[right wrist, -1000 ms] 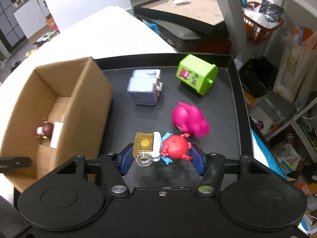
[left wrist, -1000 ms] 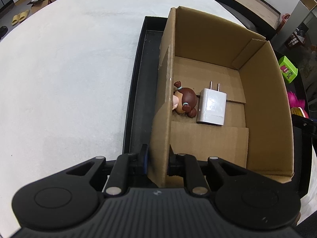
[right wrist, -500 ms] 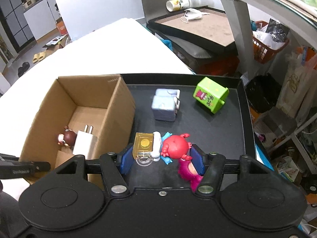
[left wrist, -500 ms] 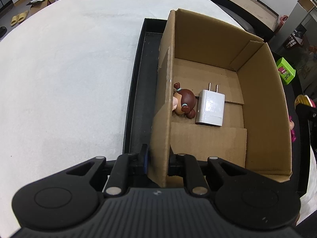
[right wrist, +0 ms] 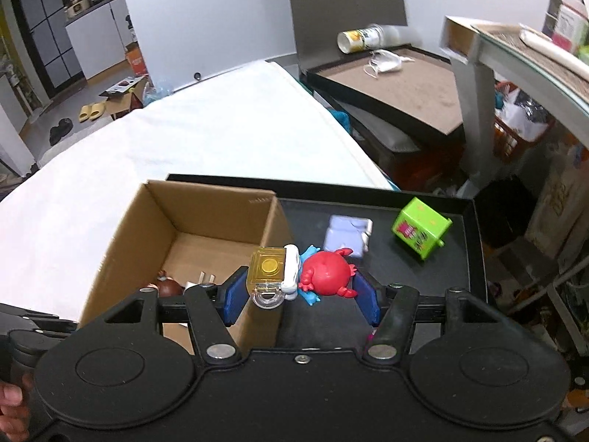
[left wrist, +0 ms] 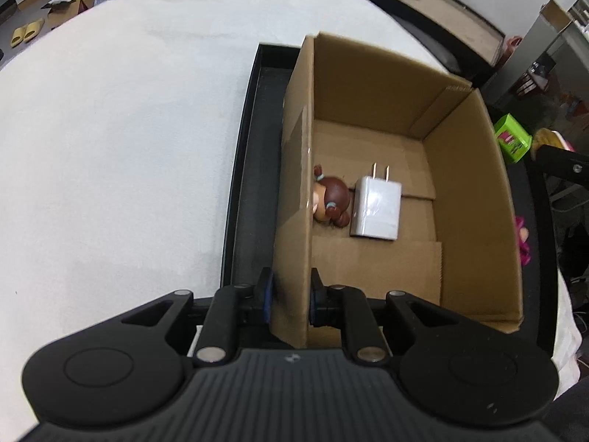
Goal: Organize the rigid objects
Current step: 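Grasp the red crab figure and yellow clear block with the right gripper, then carry the crab and yellow block into the box and open the right gripper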
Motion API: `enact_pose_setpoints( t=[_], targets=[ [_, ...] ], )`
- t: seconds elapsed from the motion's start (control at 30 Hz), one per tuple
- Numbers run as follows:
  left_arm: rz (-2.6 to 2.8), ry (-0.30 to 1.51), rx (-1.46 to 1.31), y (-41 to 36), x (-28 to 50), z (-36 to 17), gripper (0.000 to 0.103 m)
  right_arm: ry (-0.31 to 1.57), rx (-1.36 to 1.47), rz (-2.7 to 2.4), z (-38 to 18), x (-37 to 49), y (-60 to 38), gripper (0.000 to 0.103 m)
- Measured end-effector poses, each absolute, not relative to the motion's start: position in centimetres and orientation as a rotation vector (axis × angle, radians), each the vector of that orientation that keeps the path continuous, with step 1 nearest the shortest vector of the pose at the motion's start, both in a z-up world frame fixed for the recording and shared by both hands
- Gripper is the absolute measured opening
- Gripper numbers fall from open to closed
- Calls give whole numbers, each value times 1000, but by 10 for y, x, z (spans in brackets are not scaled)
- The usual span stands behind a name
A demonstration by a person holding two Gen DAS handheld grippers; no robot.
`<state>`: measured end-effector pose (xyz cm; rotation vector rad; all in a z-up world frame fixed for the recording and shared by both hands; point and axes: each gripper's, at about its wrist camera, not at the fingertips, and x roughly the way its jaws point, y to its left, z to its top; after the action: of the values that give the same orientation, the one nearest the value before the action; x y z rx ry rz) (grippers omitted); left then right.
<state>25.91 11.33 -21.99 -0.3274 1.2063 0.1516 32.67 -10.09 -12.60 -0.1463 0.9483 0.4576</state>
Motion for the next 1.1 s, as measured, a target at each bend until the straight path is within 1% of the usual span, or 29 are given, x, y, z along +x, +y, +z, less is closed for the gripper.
enact_pose_setpoints(
  t=[0.4, 1.1],
  targets=[
    [131, 1172, -363, 118, 255, -216, 16, 940, -183, 523, -120, 323, -55, 59],
    [121, 1166, -404, 124, 252, -218, 16, 982, -247, 585, -140, 320, 6, 59]
  ],
)
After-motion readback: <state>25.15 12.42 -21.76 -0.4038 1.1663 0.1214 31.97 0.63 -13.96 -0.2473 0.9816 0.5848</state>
